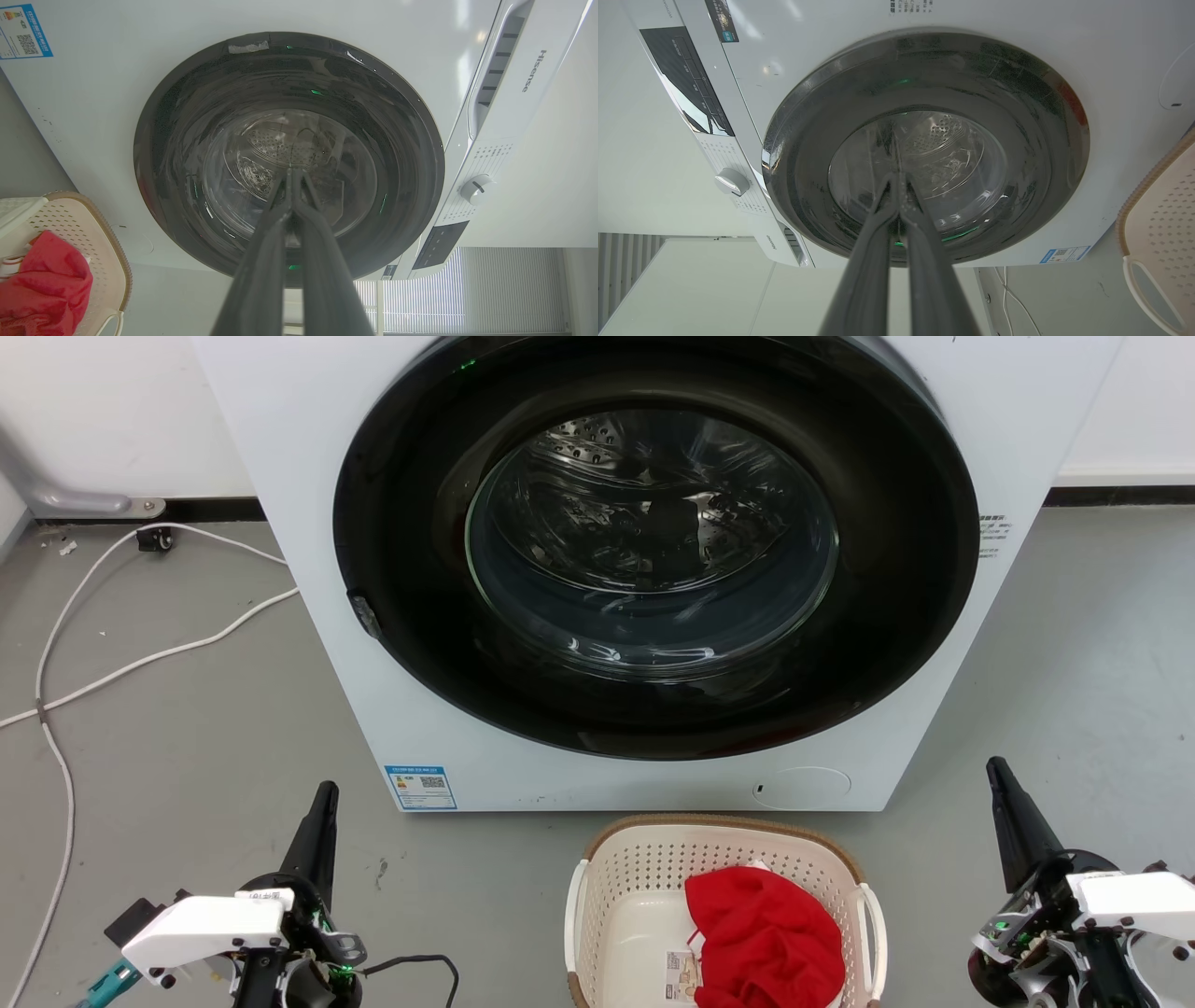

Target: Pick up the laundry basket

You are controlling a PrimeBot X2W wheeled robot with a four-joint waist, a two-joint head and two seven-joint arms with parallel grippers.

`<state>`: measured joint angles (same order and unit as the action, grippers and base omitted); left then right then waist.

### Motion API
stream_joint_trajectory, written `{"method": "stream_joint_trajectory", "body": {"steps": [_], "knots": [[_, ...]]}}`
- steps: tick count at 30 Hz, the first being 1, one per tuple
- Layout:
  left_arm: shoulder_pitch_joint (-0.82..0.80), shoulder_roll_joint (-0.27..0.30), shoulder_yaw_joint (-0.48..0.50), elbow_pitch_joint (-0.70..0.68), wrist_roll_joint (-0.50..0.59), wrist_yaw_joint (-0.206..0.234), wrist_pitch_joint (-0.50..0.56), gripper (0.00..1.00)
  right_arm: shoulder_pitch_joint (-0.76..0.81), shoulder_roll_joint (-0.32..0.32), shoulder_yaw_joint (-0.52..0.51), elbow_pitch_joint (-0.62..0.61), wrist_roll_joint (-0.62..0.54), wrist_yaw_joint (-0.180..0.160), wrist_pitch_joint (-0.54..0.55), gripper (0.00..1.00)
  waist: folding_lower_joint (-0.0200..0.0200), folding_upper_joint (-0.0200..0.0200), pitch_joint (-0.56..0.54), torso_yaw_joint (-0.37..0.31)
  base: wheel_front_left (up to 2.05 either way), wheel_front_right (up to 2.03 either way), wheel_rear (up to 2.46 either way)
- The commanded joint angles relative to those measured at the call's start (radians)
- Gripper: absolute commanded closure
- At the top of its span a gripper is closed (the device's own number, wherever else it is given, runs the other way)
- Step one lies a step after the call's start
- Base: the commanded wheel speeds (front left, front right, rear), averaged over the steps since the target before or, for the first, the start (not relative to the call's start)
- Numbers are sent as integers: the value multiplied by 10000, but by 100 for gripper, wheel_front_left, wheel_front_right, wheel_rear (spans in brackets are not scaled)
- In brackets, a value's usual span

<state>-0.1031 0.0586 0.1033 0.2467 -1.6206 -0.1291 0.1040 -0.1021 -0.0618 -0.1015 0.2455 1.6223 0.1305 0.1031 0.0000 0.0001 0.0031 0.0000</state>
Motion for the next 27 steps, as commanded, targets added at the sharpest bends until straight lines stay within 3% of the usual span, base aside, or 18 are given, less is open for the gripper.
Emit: {"method": "stream_joint_trajectory", "body": {"steps": [1,21,22,27], "knots": [[-98,-1,27,8,56,-28,46,100,-110,35,-14,19,-36,4,30,100,0,-1,0,0,0,0,0],[-103,-24,58,9,54,-28,64,100,-114,61,-51,20,-64,4,55,100,0,-1,0,0,0,0,0],[12,-23,21,28,59,2,27,0,13,23,-34,27,-30,0,31,0,0,-1,0,0,0,0,0],[16,-43,-183,125,82,4,-159,0,85,35,92,22,-70,0,-125,0,0,-1,4,-2,0,0,0]]}}
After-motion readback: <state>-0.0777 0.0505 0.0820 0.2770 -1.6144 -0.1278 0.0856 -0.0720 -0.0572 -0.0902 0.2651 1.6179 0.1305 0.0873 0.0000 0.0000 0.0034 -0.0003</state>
